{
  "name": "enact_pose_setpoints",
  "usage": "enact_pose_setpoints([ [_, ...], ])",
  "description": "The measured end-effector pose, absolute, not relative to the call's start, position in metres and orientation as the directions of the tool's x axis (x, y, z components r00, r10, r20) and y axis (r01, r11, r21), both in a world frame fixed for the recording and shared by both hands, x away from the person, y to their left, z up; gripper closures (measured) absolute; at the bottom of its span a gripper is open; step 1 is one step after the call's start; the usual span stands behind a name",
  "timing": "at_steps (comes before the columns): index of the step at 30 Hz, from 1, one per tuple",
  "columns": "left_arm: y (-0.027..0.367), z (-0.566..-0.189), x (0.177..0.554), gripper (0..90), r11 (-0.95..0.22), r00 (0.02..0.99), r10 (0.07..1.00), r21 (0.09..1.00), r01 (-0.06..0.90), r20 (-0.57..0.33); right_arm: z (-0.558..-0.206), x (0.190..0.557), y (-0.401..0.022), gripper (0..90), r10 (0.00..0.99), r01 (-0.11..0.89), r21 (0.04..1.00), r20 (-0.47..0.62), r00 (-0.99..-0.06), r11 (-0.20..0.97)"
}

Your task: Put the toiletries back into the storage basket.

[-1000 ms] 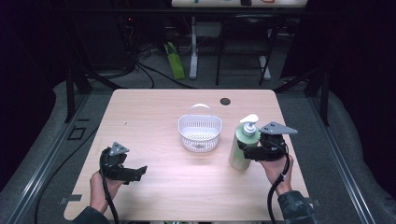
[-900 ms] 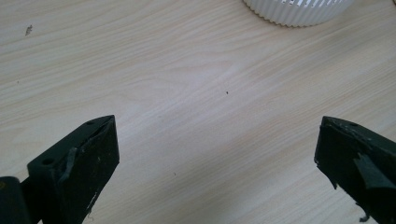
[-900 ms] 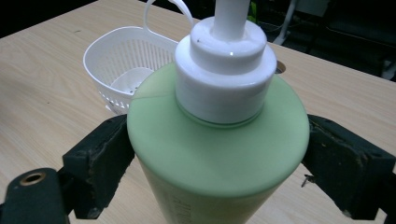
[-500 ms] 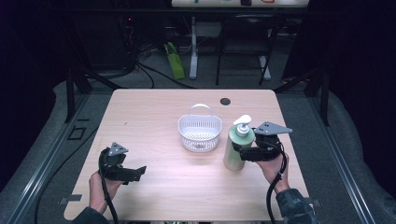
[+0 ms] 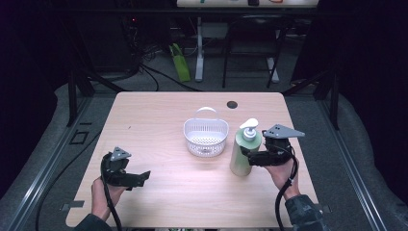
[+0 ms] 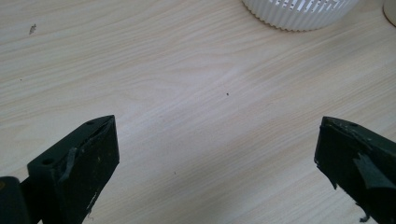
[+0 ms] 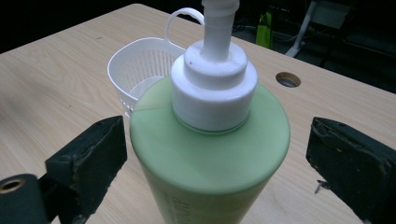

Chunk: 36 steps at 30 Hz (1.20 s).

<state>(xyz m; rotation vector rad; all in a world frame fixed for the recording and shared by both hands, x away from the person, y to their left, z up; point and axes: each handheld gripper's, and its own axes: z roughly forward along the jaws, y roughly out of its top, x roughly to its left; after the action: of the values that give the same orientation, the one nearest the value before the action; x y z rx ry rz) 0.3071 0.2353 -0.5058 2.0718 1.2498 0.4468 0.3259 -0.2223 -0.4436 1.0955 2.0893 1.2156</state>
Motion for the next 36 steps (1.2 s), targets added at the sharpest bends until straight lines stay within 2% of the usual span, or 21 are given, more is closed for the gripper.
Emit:
enact_pose_setpoints([
  [4, 0.236, -0.505, 0.306, 0.0, -0.317, 0.481, 0.876, 0.696, 0.644, -0.046, -0.44, 0.325, -0.22, 0.0, 0.827, 0.405, 0.869, -0.009, -0.562, 0.285],
  [26, 0.24, -0.505, 0.311, 0.0, -0.289, 0.459, 0.887, 0.711, 0.642, -0.054, -0.432, 0.326, -0.212, 0.0, 0.854, 0.338, 0.914, -0.016, -0.52, 0.223],
  [31, 0.238, -0.503, 0.313, 0.0, -0.271, 0.431, 0.901, 0.72, 0.639, -0.043, -0.428, 0.324, -0.209, 7.4, 0.86, 0.31, 0.927, -0.023, -0.51, 0.209],
  [33, 0.237, -0.503, 0.314, 0.0, -0.255, 0.415, 0.908, 0.723, 0.642, -0.048, -0.427, 0.322, -0.209, 15.9, 0.862, 0.292, 0.934, -0.032, -0.507, 0.206],
  [35, 0.238, -0.503, 0.316, 0.0, -0.243, 0.402, 0.914, 0.723, 0.647, -0.053, -0.426, 0.32, -0.208, 17.2, 0.866, 0.285, 0.937, -0.032, -0.499, 0.2],
  [36, 0.239, -0.503, 0.317, 0.0, -0.236, 0.396, 0.916, 0.723, 0.649, -0.056, -0.426, 0.319, -0.208, 22.0, 0.865, 0.282, 0.94, -0.026, -0.5, 0.191],
])
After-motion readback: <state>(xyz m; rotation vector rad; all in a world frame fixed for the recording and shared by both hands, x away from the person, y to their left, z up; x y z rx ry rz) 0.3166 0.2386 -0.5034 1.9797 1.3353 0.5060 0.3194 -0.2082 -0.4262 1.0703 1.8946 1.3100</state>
